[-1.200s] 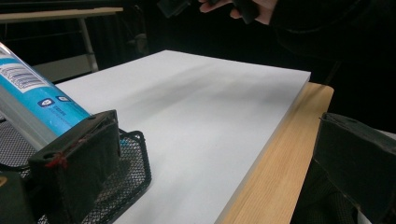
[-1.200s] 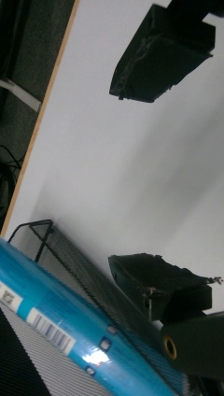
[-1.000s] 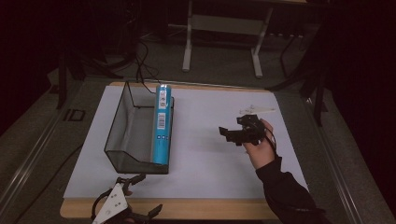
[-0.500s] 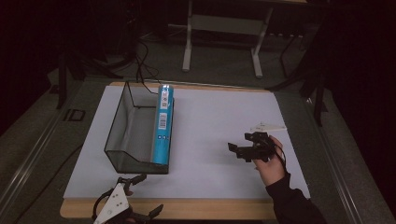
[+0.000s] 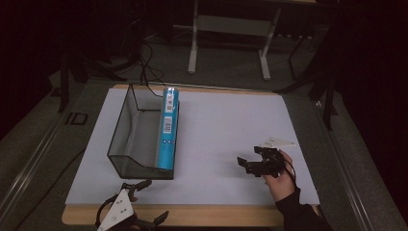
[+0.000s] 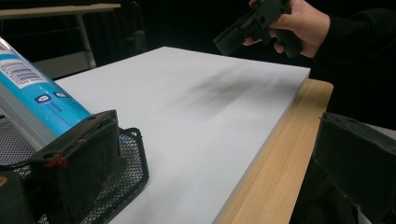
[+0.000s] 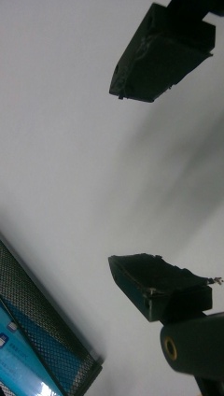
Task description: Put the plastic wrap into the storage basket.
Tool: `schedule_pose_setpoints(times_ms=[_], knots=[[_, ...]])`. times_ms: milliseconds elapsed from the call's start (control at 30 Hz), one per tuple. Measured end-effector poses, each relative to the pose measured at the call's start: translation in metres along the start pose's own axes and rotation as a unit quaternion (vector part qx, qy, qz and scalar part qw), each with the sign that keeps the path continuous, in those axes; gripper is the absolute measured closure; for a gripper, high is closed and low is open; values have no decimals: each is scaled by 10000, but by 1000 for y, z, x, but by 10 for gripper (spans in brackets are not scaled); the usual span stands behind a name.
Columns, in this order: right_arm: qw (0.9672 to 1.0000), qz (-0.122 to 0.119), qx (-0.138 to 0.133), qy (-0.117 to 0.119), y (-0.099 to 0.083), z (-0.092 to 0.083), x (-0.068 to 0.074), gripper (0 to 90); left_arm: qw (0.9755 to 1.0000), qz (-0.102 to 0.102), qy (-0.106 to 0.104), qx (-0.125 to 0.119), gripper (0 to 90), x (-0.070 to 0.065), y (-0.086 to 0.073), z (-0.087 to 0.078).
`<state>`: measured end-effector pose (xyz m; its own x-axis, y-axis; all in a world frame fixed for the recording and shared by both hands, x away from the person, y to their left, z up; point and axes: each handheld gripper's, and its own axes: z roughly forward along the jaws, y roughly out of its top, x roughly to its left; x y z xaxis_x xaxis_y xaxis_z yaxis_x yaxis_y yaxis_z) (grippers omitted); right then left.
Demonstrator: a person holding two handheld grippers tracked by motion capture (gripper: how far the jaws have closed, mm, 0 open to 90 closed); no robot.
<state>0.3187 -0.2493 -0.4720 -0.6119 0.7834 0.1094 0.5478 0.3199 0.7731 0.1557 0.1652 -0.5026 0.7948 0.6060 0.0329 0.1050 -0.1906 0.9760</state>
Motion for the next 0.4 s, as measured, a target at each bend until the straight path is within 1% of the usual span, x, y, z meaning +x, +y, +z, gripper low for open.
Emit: schedule_pose_setpoints(times_ms=[100, 200, 400], knots=[[10000, -60, -69, 25, -2, 1, -1, 146, 10000, 3, -8, 4, 15, 0, 0, 0], [9999, -63, -89, 27, -4, -1, -1, 146, 10000, 8, -10, 3, 15, 0, 0, 0], [9999, -96, -80, -61, -6, 2, -2, 145, 10000, 12, -25, 6, 15, 0, 0, 1]])
